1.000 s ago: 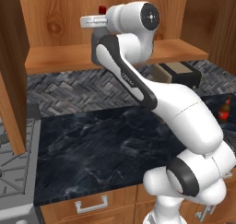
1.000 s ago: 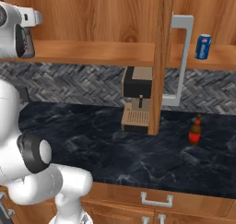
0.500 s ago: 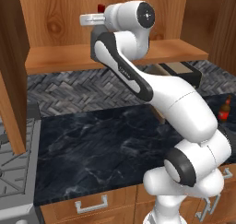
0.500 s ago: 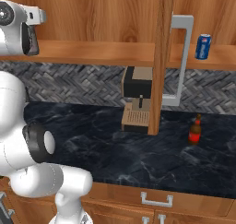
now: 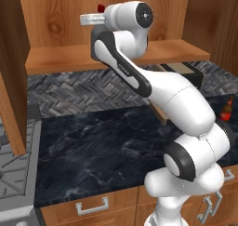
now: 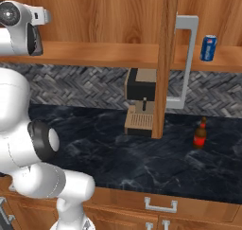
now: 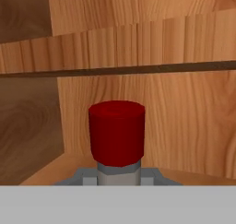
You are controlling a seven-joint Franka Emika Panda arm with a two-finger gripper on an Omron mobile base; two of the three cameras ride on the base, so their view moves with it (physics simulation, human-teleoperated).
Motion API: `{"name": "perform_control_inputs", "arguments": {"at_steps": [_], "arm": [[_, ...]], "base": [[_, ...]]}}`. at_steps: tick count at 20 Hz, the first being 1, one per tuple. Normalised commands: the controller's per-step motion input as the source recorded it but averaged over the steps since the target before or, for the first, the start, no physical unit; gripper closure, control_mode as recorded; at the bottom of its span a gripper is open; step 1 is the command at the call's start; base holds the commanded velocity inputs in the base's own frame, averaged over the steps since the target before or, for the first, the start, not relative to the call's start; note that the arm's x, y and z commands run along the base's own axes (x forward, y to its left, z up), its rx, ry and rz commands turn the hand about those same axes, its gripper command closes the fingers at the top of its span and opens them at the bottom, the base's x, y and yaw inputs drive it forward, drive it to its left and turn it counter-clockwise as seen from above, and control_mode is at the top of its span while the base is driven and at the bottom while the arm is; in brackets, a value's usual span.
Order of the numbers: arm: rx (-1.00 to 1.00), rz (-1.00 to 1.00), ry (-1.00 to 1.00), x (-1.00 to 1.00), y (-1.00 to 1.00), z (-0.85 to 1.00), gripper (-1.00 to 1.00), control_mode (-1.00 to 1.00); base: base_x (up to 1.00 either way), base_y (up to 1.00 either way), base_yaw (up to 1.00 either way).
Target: Sort all alcoholic drinks to one cabinet, and non-alcoholic drinks to the other.
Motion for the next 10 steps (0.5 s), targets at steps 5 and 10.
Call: {"name": "perform_control_inputs", "arguments": {"at_steps": [5, 10], "arm": [[0.0, 0.0, 0.0, 0.13, 0.0, -0.02, 1.0, -1.0], [0.0, 0.0, 0.0, 0.18, 0.0, -0.11, 1.0, -1.0]], "base": [[0.0, 0.0, 0.0], [0.0, 0.0, 0.0]]}}
